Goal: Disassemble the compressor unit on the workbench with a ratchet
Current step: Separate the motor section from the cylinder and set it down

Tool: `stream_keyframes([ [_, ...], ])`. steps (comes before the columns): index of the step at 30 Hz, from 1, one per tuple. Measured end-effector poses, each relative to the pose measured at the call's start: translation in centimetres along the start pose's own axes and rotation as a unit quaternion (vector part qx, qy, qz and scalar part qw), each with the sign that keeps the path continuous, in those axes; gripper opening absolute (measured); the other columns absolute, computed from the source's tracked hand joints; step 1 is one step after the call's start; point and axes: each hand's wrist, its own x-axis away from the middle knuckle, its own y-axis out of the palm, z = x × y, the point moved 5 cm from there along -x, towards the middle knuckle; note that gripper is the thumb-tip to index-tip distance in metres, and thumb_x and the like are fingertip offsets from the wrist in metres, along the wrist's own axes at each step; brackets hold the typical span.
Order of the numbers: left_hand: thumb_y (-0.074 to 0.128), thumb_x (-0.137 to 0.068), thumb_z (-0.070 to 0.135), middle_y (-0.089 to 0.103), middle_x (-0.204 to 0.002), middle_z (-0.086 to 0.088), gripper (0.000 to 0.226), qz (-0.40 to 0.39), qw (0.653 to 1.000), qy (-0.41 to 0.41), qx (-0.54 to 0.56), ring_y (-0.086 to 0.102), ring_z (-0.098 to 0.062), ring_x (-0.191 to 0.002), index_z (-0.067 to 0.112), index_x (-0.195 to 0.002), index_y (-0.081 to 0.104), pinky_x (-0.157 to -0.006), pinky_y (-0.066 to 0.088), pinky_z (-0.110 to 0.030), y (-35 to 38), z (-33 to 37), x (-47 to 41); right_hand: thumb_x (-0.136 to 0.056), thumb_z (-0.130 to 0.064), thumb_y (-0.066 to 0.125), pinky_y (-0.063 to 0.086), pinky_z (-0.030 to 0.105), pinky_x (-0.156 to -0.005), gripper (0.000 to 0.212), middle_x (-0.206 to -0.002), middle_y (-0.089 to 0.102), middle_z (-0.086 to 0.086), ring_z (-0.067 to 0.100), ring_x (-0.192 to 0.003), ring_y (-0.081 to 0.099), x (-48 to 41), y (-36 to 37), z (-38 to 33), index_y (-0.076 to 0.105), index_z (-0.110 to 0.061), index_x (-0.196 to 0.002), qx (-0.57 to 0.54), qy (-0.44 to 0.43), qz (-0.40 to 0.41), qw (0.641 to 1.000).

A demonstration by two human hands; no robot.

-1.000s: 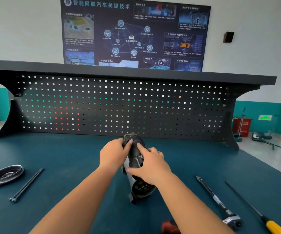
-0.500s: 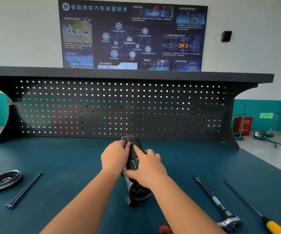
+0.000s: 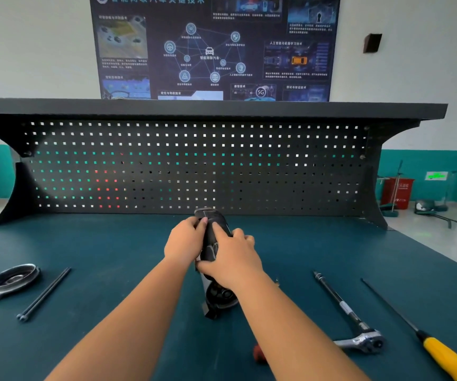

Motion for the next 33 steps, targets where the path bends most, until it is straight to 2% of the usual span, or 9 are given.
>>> stream_keyframes([
  [5,0.038,-0.096,0.007,0.061,-0.09,0.005,0.024,0.021,0.968,-0.038,0.247,0.059,-0.016,-0.09,0.021,-0.085,0.054,-0.068,0.043,-0.024,-0.8,-2.3,4.1,-0.08,-0.051,0.062,0.04,0.038,-0.094,0.087,-0.135,0.032,0.007,0.03,-0.126,0.025,0.4,-0.2,0.0,0.013,-0.033,-0.149,-0.016,0.005,-0.012,1.0],
  [9,0.038,-0.083,-0.01,0.06,-0.121,0.007,0.055,-0.045,0.917,-0.025,0.396,0.059,0.003,-0.103,0.025,-0.123,0.052,-0.079,0.047,-0.013,1.7,-3.3,8.8,-0.077,-0.048,0.064,0.039,0.037,-0.094,0.086,-0.132,0.035,0.006,0.029,-0.124,0.027,0.6,-0.5,0.1,0.018,-0.035,-0.149,-0.043,0.02,0.003,0.999],
  [12,0.052,-0.069,-0.002,0.051,-0.132,0.011,0.082,-0.138,0.915,0.034,0.378,0.054,0.009,-0.112,0.033,-0.139,0.028,-0.086,0.046,-0.014,3.0,-3.0,10.1,-0.077,-0.045,0.064,0.039,0.035,-0.093,0.083,-0.131,0.037,0.005,0.026,-0.123,0.028,0.8,-0.5,0.1,0.022,-0.035,-0.147,-0.056,0.03,0.023,0.998],
  [15,0.068,-0.076,-0.006,0.041,-0.134,0.022,0.091,-0.156,0.927,0.088,0.329,0.046,0.017,-0.115,0.034,-0.139,0.016,-0.085,0.042,-0.005,3.4,-3.0,10.4,-0.077,-0.045,0.064,0.038,0.033,-0.091,0.081,-0.13,0.037,0.004,0.025,-0.122,0.028,1.0,-0.5,0.0,0.024,-0.035,-0.147,-0.064,0.027,0.023,0.997],
  [18,0.065,-0.083,0.001,0.047,-0.131,0.024,0.072,-0.085,0.961,0.072,0.252,0.044,0.012,-0.119,0.038,-0.134,0.032,-0.097,0.041,-0.015,3.2,-3.8,9.8,-0.077,-0.044,0.064,0.036,0.03,-0.088,0.079,-0.128,0.038,0.004,0.025,-0.122,0.029,1.3,-0.7,-0.1,0.027,-0.034,-0.146,-0.068,0.015,0.025,0.997],
  [22,0.059,-0.08,-0.004,0.054,-0.127,-0.005,0.052,-0.077,0.971,0.045,0.224,0.05,-0.022,-0.12,0.016,-0.128,0.047,-0.1,0.042,-0.045,3.5,-4.6,9.2,-0.082,-0.034,0.062,0.036,0.03,-0.09,0.071,-0.129,0.039,0.002,0.021,-0.122,0.028,1.9,-0.4,-0.6,0.031,-0.028,-0.146,-0.07,-0.023,0.036,0.997],
  [28,0.063,-0.07,0.013,0.066,-0.096,0.025,0.05,-0.076,0.955,0.014,0.286,0.063,0.005,-0.088,0.048,-0.103,0.047,-0.063,0.045,-0.005,2.9,-4.2,9.3,-0.09,-0.03,0.052,0.037,0.031,-0.09,0.06,-0.134,0.037,0.003,0.024,-0.124,0.027,1.2,0.0,-1.4,0.032,-0.02,-0.145,-0.058,-0.009,0.056,0.997],
  [31,0.06,-0.08,0.0,0.054,-0.108,0.033,0.068,-0.079,0.938,-0.021,0.337,0.057,0.006,-0.102,0.05,-0.118,0.034,-0.069,0.047,-0.007,2.7,-4.6,9.1,-0.089,-0.03,0.051,0.035,0.031,-0.093,0.061,-0.135,0.037,0.005,0.026,-0.124,0.027,0.9,0.1,-1.0,0.031,-0.02,-0.146,-0.079,0.008,0.061,0.995],
  [33,0.051,-0.083,-0.008,0.054,-0.124,0.019,0.074,-0.087,0.926,-0.029,0.365,0.054,-0.005,-0.116,0.039,-0.136,0.03,-0.084,0.051,-0.019,2.7,-4.6,9.0,-0.09,-0.029,0.051,0.034,0.031,-0.095,0.059,-0.135,0.037,0.006,0.026,-0.124,0.028,0.9,0.0,-0.7,0.032,-0.02,-0.146,-0.097,0.016,0.065,0.993],
])
